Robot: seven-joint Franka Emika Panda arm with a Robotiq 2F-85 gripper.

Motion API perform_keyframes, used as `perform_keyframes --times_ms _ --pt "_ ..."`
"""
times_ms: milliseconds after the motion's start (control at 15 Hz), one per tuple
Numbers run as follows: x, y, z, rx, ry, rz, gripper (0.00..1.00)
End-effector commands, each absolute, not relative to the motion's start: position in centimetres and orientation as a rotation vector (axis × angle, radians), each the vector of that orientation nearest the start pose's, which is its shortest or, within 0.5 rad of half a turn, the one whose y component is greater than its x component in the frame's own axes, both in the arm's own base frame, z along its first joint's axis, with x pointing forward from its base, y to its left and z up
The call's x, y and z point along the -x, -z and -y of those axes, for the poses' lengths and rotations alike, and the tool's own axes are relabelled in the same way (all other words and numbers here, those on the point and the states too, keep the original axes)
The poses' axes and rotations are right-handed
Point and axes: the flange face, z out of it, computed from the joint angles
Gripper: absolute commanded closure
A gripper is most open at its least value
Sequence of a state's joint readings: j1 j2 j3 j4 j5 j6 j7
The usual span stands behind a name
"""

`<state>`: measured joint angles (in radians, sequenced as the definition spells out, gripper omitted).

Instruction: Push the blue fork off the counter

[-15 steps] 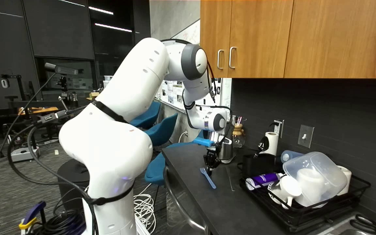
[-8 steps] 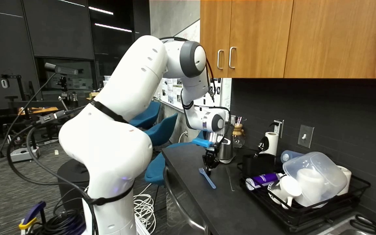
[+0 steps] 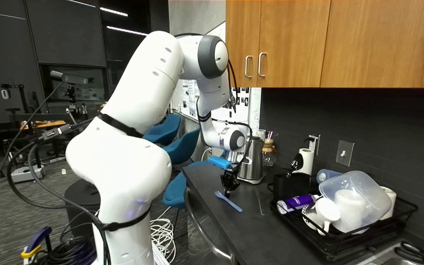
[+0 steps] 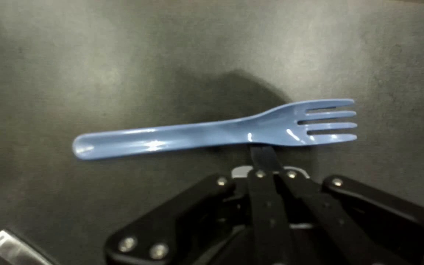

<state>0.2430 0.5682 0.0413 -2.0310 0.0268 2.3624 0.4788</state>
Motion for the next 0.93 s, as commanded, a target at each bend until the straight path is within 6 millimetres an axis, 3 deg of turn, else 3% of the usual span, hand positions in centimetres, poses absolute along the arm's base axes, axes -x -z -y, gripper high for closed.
perform_keyframes --times_ms 0,867 --pt "-50.4 -11.6 -17.1 3.115 -0.447 -0.352 1.00" --pt "-46.4 -10.7 -16.3 2.999 -0.473 -0.485 1.00"
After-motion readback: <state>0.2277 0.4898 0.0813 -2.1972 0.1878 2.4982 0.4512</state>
